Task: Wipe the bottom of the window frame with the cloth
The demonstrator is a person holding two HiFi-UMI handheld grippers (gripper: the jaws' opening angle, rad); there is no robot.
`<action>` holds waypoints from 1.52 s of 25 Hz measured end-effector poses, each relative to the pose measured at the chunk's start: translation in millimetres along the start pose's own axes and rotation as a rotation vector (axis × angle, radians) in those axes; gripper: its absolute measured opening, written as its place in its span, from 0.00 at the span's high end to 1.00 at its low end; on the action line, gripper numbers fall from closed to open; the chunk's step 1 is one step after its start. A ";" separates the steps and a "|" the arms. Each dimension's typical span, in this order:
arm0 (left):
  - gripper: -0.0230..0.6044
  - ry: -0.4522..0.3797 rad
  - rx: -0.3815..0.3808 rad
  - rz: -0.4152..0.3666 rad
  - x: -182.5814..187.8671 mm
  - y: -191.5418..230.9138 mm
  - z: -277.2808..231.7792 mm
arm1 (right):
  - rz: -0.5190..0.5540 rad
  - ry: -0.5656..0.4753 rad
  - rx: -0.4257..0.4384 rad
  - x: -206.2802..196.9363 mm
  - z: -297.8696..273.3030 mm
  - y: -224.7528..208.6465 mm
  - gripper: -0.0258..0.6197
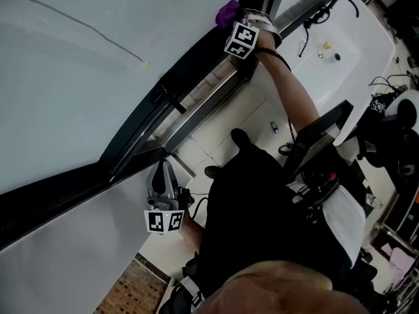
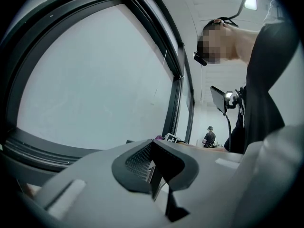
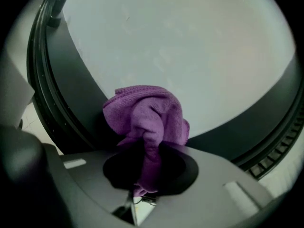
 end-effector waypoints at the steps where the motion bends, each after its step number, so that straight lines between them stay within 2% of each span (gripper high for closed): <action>1: 0.96 0.001 0.003 0.000 -0.4 -1.2 -2.2 | 0.011 0.016 -0.017 -2.9 -3.0 -2.8 0.87; 7: 0.96 -0.014 0.019 0.008 -2.9 4.3 13.6 | 0.077 0.088 -0.066 6.8 -2.0 3.5 0.87; 11: 0.96 -0.025 0.033 0.015 -5.8 5.5 17.6 | 0.086 0.094 -0.062 3.1 -8.5 2.2 0.87; 17: 0.96 -0.035 0.055 0.025 -6.2 9.7 28.7 | 0.042 0.108 -0.037 -8.2 -14.1 -2.6 0.87; 23: 0.96 -0.045 0.058 0.036 -4.7 25.7 48.9 | -0.061 0.104 0.014 -25.3 -8.9 -11.9 0.87; 28: 0.96 -0.074 0.075 0.055 -8.5 36.0 68.5 | -0.088 0.148 0.035 -29.3 1.6 -12.1 0.87; 29: 0.96 -0.079 0.077 0.062 -10.2 38.9 75.4 | -0.118 0.146 0.055 -29.7 12.3 -9.1 0.86; 31: 0.96 -0.086 0.076 0.075 -13.6 45.8 87.8 | -0.270 0.092 0.129 -32.7 42.6 0.9 0.86; 35: 0.96 -0.083 0.045 0.095 -17.2 57.6 99.2 | -0.712 -0.150 0.465 -34.0 115.3 55.3 0.86; 38: 0.96 -0.078 0.011 0.110 -17.8 62.5 100.4 | -0.883 -0.229 0.643 -40.7 152.4 116.0 0.86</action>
Point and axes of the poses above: the fingertips, and each gripper's own axes: z backward along the fingers, y to its left, x out of its top, the point moved 9 cm from there along z, backward along the fingers, and after that the axes turned 3 degrees about y, right-handed, at the moved point
